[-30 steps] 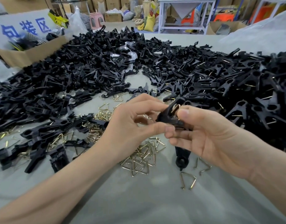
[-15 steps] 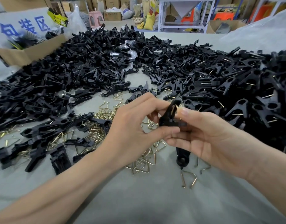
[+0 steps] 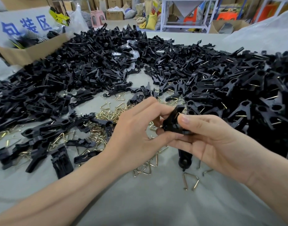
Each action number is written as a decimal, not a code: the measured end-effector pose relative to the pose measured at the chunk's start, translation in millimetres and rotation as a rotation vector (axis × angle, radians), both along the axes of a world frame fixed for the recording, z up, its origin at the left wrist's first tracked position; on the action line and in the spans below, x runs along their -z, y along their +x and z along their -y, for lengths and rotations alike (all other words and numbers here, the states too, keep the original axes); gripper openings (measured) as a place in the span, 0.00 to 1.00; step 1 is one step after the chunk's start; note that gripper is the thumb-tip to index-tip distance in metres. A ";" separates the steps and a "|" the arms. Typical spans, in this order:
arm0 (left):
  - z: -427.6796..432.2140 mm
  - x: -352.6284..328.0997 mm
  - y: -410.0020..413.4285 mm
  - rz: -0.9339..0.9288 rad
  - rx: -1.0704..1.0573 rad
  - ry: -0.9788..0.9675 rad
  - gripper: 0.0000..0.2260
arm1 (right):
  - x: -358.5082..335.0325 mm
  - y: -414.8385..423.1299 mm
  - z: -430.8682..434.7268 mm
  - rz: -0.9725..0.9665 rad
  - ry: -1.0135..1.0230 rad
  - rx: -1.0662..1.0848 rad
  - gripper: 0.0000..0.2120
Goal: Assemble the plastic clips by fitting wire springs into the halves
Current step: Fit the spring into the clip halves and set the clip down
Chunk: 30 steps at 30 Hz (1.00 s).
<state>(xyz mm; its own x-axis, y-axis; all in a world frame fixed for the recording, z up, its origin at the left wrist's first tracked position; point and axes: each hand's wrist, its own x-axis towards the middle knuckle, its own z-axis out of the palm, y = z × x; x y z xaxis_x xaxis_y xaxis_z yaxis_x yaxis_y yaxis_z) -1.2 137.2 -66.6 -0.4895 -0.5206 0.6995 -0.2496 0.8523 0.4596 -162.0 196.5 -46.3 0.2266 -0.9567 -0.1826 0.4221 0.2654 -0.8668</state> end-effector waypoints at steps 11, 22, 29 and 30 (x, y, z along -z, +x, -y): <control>2.5 -2.8 4.3 0.038 -0.017 -0.142 0.14 | -4.1 8.8 -5.4 -0.079 -0.129 0.078 0.18; 4.9 -0.2 2.9 0.005 0.014 -0.236 0.14 | -3.7 6.6 -5.9 -0.255 -0.228 0.116 0.15; 2.6 -5.0 3.9 0.005 -0.028 -0.217 0.16 | -4.6 2.7 -1.5 -0.086 -0.188 0.073 0.17; 2.9 -6.4 3.8 0.010 -0.046 -0.196 0.19 | -3.6 -2.0 0.9 -0.090 -0.176 0.112 0.18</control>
<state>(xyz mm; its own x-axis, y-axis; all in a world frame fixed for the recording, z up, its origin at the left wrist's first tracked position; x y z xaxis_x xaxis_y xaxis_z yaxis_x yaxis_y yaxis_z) 2.6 134.3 -60.3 -0.4756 -0.3969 0.7850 -0.2945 0.9128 0.2830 -164.0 195.6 -42.8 0.1070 -0.9939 -0.0257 0.3593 0.0628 -0.9311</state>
